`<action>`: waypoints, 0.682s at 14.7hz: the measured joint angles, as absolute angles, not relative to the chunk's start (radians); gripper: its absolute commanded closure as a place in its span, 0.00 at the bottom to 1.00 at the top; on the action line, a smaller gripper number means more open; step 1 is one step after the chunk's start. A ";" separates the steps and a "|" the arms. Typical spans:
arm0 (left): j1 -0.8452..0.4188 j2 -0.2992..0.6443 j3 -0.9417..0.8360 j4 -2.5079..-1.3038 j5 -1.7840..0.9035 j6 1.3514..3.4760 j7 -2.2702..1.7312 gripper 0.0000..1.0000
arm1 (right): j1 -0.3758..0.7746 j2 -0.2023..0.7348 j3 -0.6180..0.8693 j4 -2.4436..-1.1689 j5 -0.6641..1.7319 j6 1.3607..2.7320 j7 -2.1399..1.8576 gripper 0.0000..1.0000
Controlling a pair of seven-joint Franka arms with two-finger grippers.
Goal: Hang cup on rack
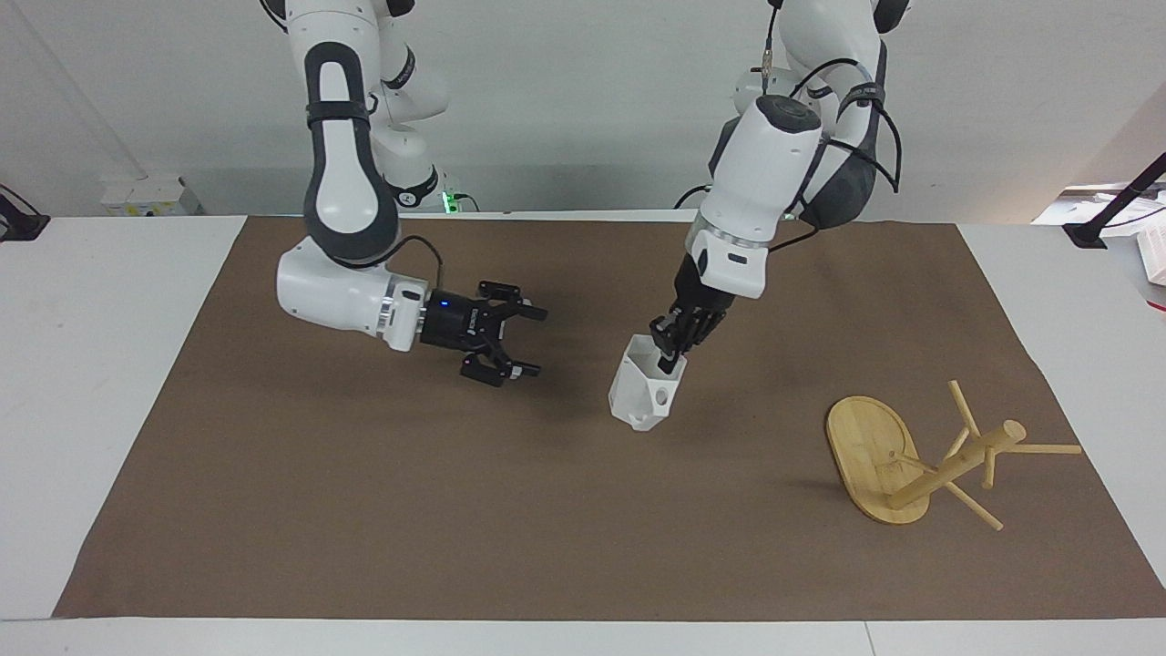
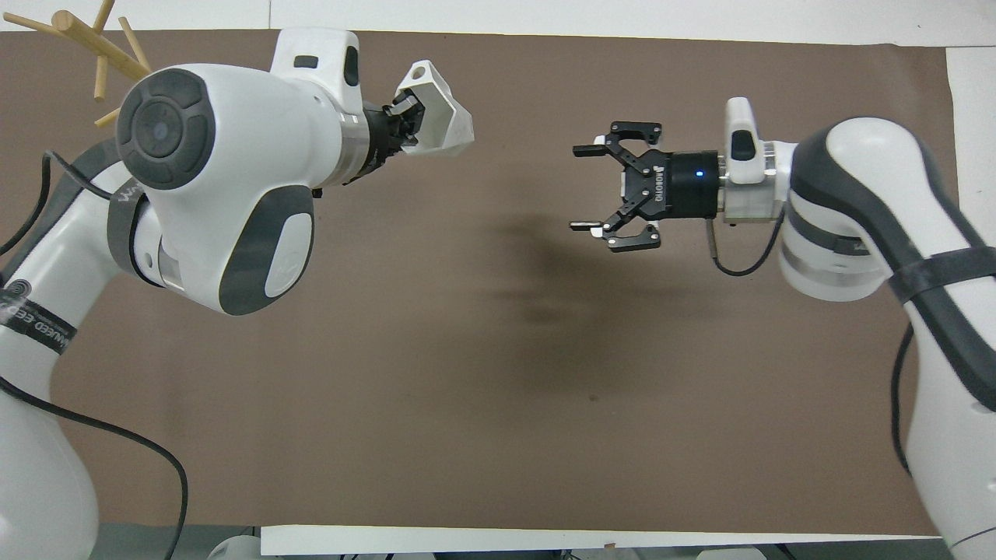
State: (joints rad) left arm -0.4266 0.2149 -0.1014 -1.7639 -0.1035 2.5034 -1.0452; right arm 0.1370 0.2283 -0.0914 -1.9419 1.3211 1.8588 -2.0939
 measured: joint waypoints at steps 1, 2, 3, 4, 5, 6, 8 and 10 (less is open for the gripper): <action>-0.403 0.206 -0.101 -1.829 -0.104 2.628 -1.045 1.00 | 0.088 0.214 -0.093 -1.938 1.242 1.840 -2.094 0.00; -0.384 0.195 -0.101 -1.895 -0.104 2.731 -1.047 1.00 | 0.047 0.196 -0.093 -1.933 1.158 1.829 -2.088 0.00; -0.366 0.181 -0.100 -1.959 -0.104 2.817 -1.051 1.00 | 0.014 0.179 -0.094 -1.926 1.073 1.816 -2.064 0.00; -0.345 0.167 -0.101 -2.016 -0.104 2.898 -1.058 1.00 | -0.014 0.164 -0.095 -1.916 0.989 1.800 -2.014 0.00; -0.322 0.155 -0.101 -2.063 -0.104 2.964 -1.065 1.00 | -0.034 0.152 -0.095 -1.905 0.910 1.787 -1.953 0.00; -0.298 0.143 -0.101 -2.104 -0.104 3.015 -1.068 1.00 | -0.047 0.141 -0.095 -1.895 0.828 1.781 -1.886 0.00; -0.258 0.124 -0.101 -2.166 -0.104 3.068 -1.071 1.00 | -0.055 0.114 -0.096 -1.882 0.663 1.777 -1.735 0.00; -0.225 0.110 -0.102 -2.195 -0.104 3.077 -1.073 1.00 | -0.054 0.078 -0.094 -1.873 0.505 1.778 -1.530 0.00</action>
